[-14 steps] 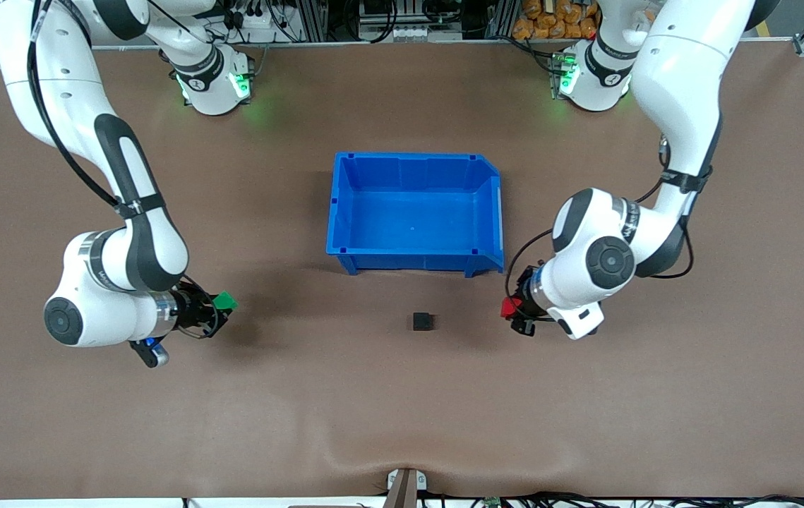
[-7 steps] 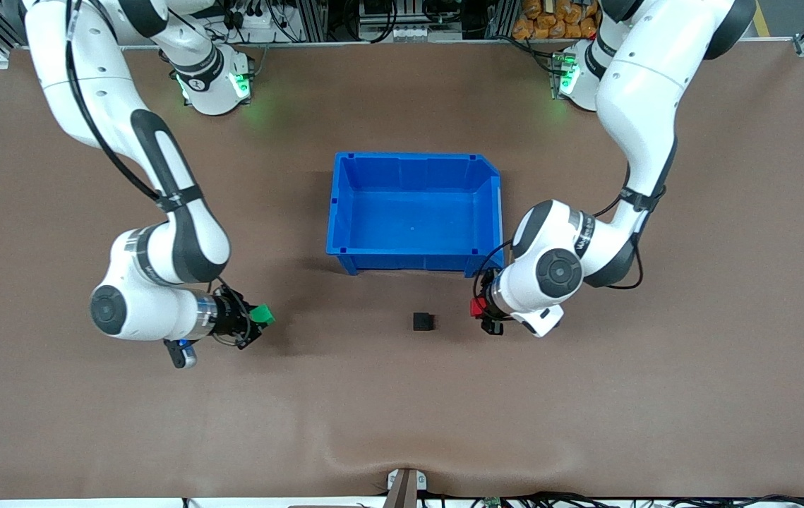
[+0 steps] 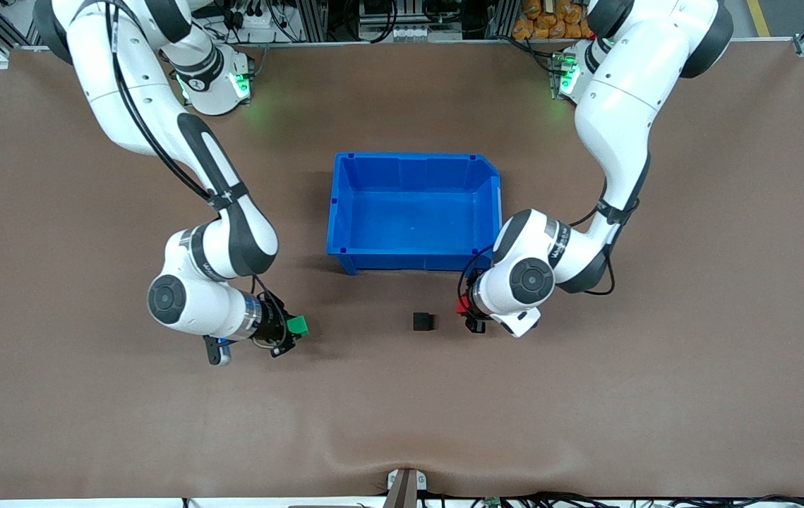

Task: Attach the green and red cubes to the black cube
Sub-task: 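Carry the green cube and the red cube toward the black cube, then press the green and red cubes against the black cube's sides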

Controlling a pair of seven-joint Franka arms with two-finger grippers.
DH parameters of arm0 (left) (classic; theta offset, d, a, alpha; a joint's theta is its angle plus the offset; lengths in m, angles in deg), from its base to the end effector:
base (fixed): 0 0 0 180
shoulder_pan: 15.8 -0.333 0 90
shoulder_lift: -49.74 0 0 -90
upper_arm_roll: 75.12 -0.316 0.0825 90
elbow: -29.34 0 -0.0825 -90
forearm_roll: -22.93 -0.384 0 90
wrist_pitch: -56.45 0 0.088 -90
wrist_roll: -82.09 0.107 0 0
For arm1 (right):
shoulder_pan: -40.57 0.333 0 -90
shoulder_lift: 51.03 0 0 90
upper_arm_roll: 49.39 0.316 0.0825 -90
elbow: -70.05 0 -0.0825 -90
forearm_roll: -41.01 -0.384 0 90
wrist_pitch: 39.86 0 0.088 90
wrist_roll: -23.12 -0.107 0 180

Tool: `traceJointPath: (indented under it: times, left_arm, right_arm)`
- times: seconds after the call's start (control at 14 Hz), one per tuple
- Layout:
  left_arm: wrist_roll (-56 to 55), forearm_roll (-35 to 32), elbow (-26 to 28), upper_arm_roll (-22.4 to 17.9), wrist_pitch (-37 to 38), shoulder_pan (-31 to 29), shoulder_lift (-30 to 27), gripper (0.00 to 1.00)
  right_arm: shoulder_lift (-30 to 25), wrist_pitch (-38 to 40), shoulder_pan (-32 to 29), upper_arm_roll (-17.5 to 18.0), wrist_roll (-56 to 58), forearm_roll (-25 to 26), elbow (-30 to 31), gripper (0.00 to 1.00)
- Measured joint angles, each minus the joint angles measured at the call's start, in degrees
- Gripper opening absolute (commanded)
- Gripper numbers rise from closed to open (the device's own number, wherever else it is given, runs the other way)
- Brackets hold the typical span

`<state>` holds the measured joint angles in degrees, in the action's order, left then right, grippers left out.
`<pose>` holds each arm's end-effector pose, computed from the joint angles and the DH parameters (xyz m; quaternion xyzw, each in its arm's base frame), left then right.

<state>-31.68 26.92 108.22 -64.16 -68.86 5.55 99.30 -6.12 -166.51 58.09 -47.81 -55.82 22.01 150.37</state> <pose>0.6303 -0.3678 0.1979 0.7188 0.6875 -0.1028 0.0095 0.6919 0.2467 0.2415 -0.8029 0.5785 0.1003 0.1029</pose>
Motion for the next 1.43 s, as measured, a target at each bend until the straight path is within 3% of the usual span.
traceJointPath:
  times: [0.43, 1.43]
  left_arm:
    - [-1.61, 0.0, -1.42, -0.14, -3.4, 1.94, 2.03, 0.0]
    - [-1.65, 0.0, -4.11, -2.57, -9.78, 4.44, 3.72, 0.0]
  right_arm:
    - [3.69, -1.81, 2.98, 0.01, -7.71, -0.01, -4.89, 0.0]
    - [6.34, -9.59, 8.85, 0.02, -18.5, -0.03, -6.59, 0.0]
